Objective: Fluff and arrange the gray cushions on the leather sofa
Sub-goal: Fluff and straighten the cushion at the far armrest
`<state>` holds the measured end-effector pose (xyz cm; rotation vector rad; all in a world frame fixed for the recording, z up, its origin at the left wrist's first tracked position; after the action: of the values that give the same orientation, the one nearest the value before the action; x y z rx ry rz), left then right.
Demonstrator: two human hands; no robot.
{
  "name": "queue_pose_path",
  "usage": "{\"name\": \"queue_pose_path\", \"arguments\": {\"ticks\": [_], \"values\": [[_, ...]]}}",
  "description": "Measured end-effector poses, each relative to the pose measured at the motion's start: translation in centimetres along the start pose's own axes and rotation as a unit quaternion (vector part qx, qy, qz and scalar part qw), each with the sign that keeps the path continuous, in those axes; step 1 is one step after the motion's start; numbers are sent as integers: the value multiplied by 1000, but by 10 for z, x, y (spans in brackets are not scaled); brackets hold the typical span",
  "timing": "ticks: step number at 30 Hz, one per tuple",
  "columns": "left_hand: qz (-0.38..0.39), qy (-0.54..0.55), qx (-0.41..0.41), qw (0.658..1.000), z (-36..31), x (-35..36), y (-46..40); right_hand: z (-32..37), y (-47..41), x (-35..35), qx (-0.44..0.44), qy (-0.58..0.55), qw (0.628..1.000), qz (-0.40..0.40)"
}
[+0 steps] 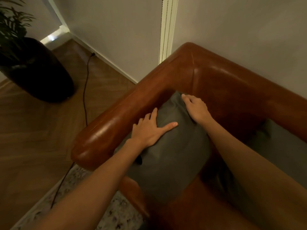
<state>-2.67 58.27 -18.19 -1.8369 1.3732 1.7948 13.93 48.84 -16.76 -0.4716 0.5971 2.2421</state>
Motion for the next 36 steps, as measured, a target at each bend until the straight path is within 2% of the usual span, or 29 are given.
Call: {"name": "queue_pose_path", "arguments": {"ticks": [7, 10, 14, 18, 22, 26, 30, 33, 36], "values": [[2, -11, 3, 1000, -3, 4, 1, 10, -13, -24, 116, -60, 990, 60], [-2, -16, 10, 1000, -2, 10, 8, 14, -7, -33, 151, -66, 980, 111], [-31, -17, 18, 999, -1, 24, 33, 15, 4, -37, 134, -23, 975, 176], [-59, -25, 17, 998, 1, 35, 55, 11, 18, -33, 77, 18, 980, 185], [-81, -20, 23, 996, 0, 41, 67, -1, 31, -36, 16, 12, 992, 125], [-105, -6, 24, 994, -1, 43, 69, -8, 46, -51, -60, -117, 991, -6], [-119, -6, 21, 993, -2, 44, 71, -15, 58, -47, -88, -192, 969, -124], [-138, -11, 19, 990, -5, 47, 76, -21, 71, -33, -98, -282, 934, -198], [-144, -10, 21, 989, -4, 48, 83, -25, 78, -28, -104, -368, 907, -175]]}}
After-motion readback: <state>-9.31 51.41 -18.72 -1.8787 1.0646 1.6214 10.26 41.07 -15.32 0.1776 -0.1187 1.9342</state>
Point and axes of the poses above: each hand's wrist, its own y-axis away from the middle knuckle, its own x-axis out of the palm, z = x × y, the point moved 1 cm from there along -y, towards the middle knuckle, and after that the axes turned 15 degrees about -y, right-handed, at the moved point
